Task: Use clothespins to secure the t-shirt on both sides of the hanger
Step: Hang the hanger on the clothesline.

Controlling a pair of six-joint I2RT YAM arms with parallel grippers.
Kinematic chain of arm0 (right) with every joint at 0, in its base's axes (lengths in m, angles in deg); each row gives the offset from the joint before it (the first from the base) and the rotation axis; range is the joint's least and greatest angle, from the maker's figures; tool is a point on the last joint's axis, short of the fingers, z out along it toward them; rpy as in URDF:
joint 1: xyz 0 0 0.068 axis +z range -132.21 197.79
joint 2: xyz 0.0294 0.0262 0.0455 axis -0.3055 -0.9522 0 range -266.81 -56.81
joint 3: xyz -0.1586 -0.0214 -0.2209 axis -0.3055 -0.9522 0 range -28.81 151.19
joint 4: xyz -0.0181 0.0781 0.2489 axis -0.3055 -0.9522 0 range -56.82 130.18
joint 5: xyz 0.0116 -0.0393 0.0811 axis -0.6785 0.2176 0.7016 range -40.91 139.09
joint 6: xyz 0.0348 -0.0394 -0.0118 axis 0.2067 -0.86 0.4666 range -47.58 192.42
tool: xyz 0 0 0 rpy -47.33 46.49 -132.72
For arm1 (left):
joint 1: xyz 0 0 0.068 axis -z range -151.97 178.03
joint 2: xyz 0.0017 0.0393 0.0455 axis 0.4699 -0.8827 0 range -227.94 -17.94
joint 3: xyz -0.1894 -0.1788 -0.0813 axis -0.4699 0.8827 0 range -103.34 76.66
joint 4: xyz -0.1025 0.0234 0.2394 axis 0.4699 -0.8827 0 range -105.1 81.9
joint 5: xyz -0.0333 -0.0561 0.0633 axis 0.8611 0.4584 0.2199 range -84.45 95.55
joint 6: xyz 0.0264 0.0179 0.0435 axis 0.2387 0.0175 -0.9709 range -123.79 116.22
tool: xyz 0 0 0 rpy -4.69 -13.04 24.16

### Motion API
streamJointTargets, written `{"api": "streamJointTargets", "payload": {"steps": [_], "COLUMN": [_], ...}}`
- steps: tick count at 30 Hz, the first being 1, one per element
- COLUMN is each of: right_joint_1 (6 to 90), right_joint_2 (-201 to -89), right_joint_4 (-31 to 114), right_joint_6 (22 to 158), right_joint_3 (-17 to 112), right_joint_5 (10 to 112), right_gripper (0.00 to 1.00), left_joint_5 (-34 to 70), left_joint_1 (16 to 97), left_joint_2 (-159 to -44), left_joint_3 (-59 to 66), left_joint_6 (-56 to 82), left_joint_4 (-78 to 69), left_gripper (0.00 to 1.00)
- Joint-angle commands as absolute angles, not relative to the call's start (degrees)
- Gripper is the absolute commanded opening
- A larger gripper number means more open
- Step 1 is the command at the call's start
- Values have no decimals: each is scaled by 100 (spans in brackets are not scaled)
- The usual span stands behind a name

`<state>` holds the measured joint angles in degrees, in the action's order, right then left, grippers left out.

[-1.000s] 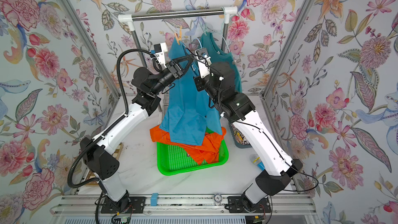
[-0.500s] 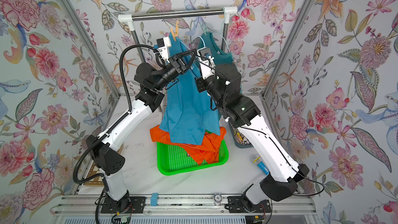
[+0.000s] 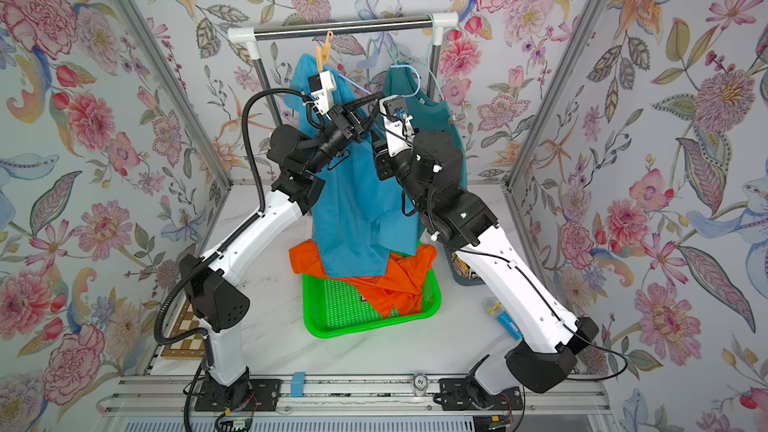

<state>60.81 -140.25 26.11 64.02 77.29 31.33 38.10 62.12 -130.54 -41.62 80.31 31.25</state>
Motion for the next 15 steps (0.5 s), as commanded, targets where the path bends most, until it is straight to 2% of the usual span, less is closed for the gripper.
{"api": "streamJointTargets", "payload": {"steps": [1,9,15], "right_joint_1": [6116,6120,6193], "right_joint_2": [-13428,-11539,-10838], "right_joint_4": [3229,3876,3443], "right_joint_6": [6536,6677,6741], "right_joint_3": [7322,5948,5712], "right_joint_5": [3308,3248,3033], "right_gripper": [65,70,70], "left_joint_5": [3664,2999,2534], "left_joint_1": [6159,5818,5564], "left_joint_2": [-13381,-14330,-15126], "left_joint_3": [-4449,-5370,-6897], "left_joint_6": [8637,9623,9904], "left_joint_4": [3944,4811,4321], "left_gripper": [0,0,0]}}
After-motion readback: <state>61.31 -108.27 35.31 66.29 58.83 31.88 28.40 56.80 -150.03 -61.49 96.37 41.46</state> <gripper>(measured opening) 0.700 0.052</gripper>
